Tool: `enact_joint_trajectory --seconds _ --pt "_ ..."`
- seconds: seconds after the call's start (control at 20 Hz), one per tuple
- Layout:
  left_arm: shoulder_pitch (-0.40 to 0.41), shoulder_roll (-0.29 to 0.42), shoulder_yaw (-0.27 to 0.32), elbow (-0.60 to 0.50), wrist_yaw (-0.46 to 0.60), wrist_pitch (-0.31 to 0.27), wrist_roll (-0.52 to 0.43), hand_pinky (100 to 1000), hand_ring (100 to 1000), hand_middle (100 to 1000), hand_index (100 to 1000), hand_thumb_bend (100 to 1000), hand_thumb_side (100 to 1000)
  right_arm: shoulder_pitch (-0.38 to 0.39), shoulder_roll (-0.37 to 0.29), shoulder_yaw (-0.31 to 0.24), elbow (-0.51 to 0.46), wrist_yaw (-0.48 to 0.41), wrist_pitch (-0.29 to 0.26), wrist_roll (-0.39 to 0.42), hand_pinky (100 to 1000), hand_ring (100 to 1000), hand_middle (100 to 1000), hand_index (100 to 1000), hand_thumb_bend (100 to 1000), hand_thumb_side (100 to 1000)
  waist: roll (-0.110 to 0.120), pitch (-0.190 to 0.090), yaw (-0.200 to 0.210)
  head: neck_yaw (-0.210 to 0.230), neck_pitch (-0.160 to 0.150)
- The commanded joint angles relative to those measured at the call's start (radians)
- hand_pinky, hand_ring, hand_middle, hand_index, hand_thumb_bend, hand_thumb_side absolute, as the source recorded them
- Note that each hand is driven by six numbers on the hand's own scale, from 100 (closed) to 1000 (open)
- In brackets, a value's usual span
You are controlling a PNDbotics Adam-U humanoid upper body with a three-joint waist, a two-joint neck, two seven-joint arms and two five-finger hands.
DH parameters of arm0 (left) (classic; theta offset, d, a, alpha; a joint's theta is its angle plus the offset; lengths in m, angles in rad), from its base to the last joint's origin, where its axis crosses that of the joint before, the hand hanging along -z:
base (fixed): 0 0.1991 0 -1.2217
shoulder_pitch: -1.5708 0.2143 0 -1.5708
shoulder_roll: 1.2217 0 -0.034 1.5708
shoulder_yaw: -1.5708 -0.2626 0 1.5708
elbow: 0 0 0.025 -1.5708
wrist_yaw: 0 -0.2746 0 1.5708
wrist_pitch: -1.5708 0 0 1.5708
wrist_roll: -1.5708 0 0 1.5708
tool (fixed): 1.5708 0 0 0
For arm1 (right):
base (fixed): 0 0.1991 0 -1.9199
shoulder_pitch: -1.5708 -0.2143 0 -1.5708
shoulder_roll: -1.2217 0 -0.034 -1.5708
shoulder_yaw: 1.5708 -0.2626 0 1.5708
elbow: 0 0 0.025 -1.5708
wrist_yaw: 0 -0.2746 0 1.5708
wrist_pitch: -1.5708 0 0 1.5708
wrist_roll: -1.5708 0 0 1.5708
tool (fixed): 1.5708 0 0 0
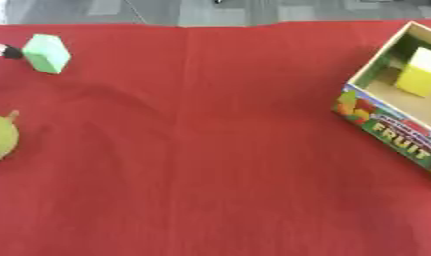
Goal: Pick up the objects with one hand, pass them to the other hand, and then place them into the box on the other side of the table.
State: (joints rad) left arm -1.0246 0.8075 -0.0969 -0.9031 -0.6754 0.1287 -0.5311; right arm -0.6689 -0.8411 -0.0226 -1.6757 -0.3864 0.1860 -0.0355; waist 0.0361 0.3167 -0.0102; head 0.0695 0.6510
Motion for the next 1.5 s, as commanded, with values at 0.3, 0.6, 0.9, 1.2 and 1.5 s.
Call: enact_joint_trajectory --seconds 0.3,0.6,0.9,1.2,1.5 --pt "-0.06 -0.013 0.025 0.044 -0.045 0.089 -0.019 859 819 756 843 904 597 -0.021 -0.038 0.001 -0.013 0.012 0.01 -0.003 816 885 819 884 296 314 0.006 -0.002 -0.011 0.01 -0.03" --pt "-0.086 -0.042 0.034 0.086 -0.125 0.181 0.008 863 820 749 830 923 630 -0.025 -0.037 0.003 -0.013 0.015 0.012 -0.005 815 880 815 882 282 327 0.009 0.007 -0.018 0.036 -0.028" --pt "-0.1 -0.063 0.058 0.114 -0.195 0.275 0.083 859 816 744 825 908 616 -0.023 -0.033 0.01 -0.009 0.027 0.016 0.001 818 880 815 885 259 347 0.011 0.016 -0.021 0.052 -0.029" --pt "-0.104 -0.075 0.062 0.12 -0.189 0.345 0.119 856 813 741 822 898 631 -0.023 -0.029 0.014 -0.005 0.036 0.014 0.013 819 881 815 887 250 354 0.012 0.022 -0.021 0.061 -0.03" --pt "-0.109 -0.088 0.075 0.136 -0.147 0.357 0.093 856 811 739 828 950 700 -0.026 -0.025 0.021 -0.003 0.05 0.013 0.02 822 882 815 888 208 376 0.016 0.029 -0.031 0.068 -0.043"
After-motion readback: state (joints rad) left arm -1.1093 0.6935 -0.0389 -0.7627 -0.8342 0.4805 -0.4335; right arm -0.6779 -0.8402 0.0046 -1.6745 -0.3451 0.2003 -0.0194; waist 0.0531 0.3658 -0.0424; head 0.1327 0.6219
